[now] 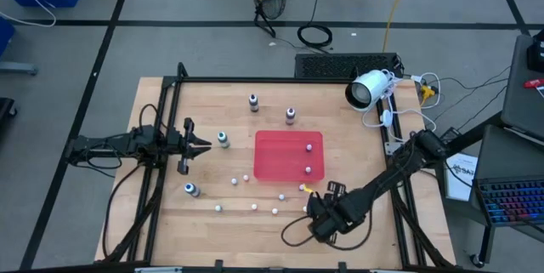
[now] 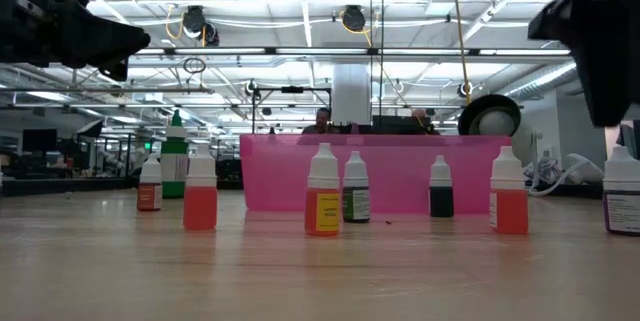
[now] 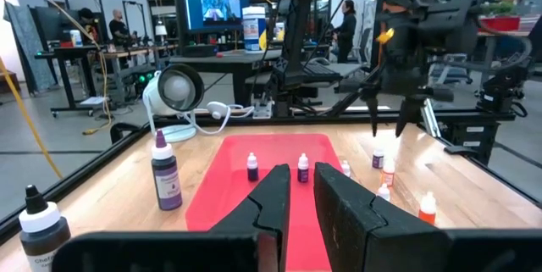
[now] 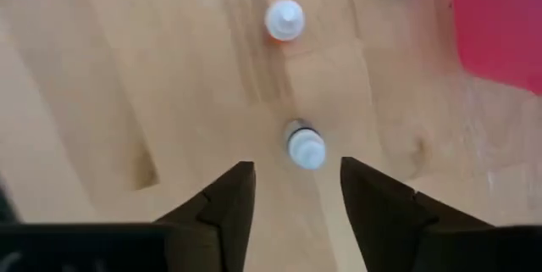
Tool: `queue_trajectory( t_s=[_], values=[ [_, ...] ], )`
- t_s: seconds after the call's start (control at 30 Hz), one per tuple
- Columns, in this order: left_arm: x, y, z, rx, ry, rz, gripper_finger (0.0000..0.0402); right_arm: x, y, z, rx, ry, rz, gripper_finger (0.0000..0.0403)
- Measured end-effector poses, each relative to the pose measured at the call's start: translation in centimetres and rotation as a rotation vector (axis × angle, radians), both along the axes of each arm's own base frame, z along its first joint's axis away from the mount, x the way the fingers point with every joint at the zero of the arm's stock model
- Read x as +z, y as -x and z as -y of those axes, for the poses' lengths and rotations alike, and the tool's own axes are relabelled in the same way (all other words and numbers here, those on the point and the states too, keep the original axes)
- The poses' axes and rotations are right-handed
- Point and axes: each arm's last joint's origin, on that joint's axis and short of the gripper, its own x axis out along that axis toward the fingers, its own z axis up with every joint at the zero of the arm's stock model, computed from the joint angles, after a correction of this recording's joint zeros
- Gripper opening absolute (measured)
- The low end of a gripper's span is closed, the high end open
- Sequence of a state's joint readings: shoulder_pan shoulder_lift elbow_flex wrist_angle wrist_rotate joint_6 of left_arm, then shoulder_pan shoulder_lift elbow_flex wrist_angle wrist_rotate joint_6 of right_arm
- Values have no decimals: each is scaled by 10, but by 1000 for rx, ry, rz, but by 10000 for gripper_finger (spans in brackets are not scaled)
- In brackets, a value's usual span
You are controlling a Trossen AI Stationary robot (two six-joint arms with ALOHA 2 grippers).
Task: Pick & Place food coloring
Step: Put the small purple food coloring bottle into the red bin
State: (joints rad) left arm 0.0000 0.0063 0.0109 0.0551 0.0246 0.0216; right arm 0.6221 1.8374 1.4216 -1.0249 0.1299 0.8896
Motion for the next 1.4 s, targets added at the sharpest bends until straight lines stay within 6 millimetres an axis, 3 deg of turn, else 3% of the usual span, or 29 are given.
queue_trajectory(
  t_s=[0.23, 0.7, 0.9, 1.4],
  values=[
    [0, 0, 0, 0, 0, 0, 61, -22, 3, 14, 13, 2, -50, 166],
    [0, 0, 0, 0, 0, 0, 61, -53, 5, 21, 21, -106, -34, 158],
    [0, 0, 0, 0, 0, 0, 61, -54, 4, 25, 10, -124, -49, 155],
    [0, 0, 0, 0, 0, 0, 61, -35, 2, 32, -11, -143, 35, 155]
  ],
)
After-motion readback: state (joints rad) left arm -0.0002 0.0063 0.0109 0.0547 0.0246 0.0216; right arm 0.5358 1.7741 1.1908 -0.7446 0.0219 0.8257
